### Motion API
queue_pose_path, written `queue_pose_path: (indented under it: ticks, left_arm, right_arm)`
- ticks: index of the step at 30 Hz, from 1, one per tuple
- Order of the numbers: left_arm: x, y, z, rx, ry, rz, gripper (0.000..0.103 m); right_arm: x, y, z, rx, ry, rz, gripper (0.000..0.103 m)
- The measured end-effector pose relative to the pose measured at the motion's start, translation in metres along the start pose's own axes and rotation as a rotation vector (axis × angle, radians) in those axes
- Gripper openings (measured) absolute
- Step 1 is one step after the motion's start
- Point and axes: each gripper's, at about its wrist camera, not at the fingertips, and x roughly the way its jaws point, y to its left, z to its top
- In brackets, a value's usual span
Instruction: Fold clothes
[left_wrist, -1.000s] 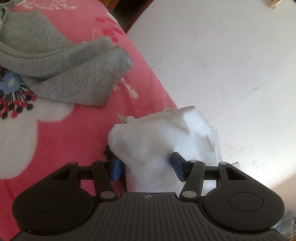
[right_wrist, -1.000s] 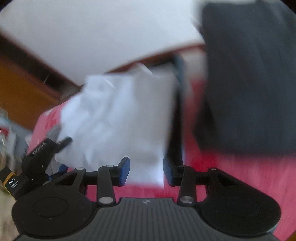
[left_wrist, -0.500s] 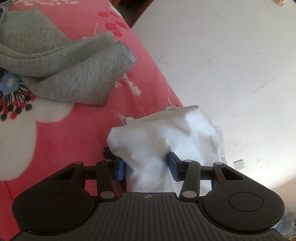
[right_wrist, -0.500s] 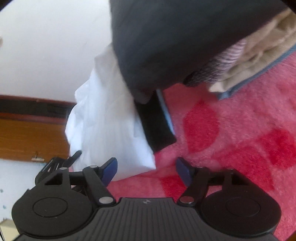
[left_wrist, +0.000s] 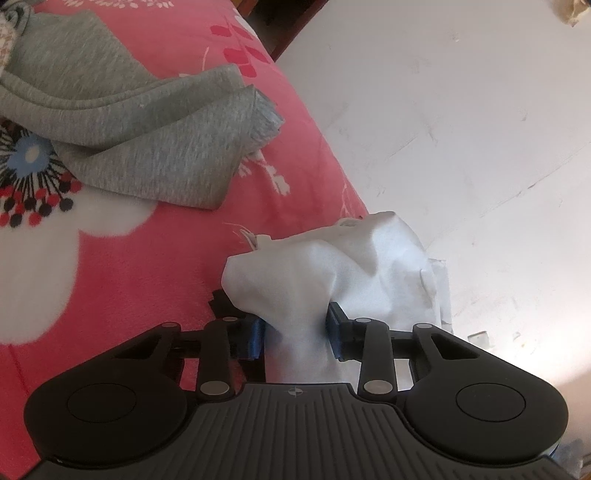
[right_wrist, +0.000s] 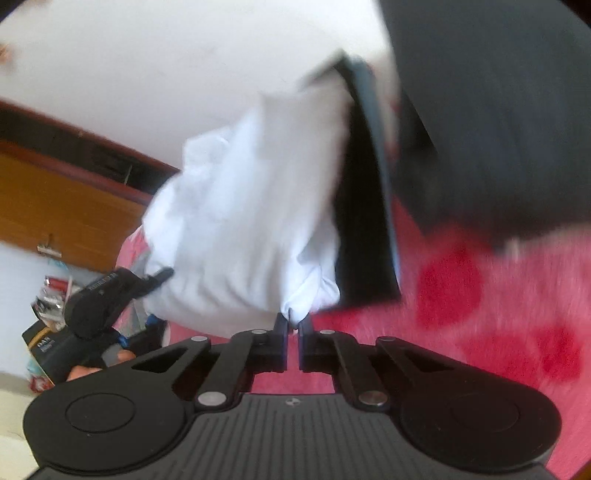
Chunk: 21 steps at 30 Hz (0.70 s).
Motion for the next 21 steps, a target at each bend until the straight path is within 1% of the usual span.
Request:
queue_pose_path:
  ticks: [3, 6, 9, 11, 12, 13, 15, 16, 17, 18, 20, 21]
  left_arm:
    - [-0.003, -0.001, -0.003, 0.004, -0.008, -0.021, 0.033]
    - [-0.007, -0.002, -0.005, 0.013, -0.021, -0.047, 0.033]
    - [-0.009, -0.003, -0.005, 0.038, -0.028, -0.079, 0.033]
    - [-0.003, -0.005, -0.007, 0.079, -0.024, -0.066, 0.033]
    - [-0.002, -0.004, -0.011, 0.079, -0.013, -0.053, 0.033]
    - [0.000, -0.003, -0.014, 0.078, -0.002, -0.042, 0.035]
    - [0.000, 0.004, -0.013, 0.058, 0.015, -0.052, 0.040]
    - [-0.002, 0.006, -0.011, 0.060, 0.016, -0.053, 0.047]
    - [-0.005, 0.008, -0.010, 0.062, 0.016, -0.054, 0.051]
    - [-0.009, 0.009, -0.008, 0.073, 0.009, -0.058, 0.053]
    - [-0.018, 0.012, -0.005, 0.084, -0.010, -0.070, 0.061]
    - [-0.022, 0.014, -0.004, 0.085, -0.009, -0.067, 0.063]
  right_arm:
    - [-0.006, 0.009, 0.022, -0.054, -0.041, -0.017, 0.004]
    - [-0.009, 0.016, 0.036, -0.086, -0.063, -0.032, 0.004]
    - [-0.019, 0.031, 0.039, -0.178, -0.108, -0.042, 0.004]
    - [-0.022, 0.035, 0.036, -0.227, -0.125, -0.062, 0.004]
    - [-0.020, 0.031, 0.031, -0.226, -0.112, -0.075, 0.004]
    - [-0.016, 0.023, 0.026, -0.206, -0.083, -0.090, 0.004]
    - [-0.007, 0.009, 0.014, -0.171, -0.033, -0.120, 0.004]
    - [-0.003, 0.004, 0.008, -0.160, -0.017, -0.135, 0.004]
    - [0.000, 0.000, 0.003, -0.152, -0.008, -0.148, 0.004]
    - [0.002, -0.002, -0.001, -0.145, -0.005, -0.156, 0.004]
    - [0.003, -0.006, -0.005, -0.123, 0.000, -0.161, 0.005]
    - [0.002, -0.007, -0.005, -0.112, 0.000, -0.158, 0.007]
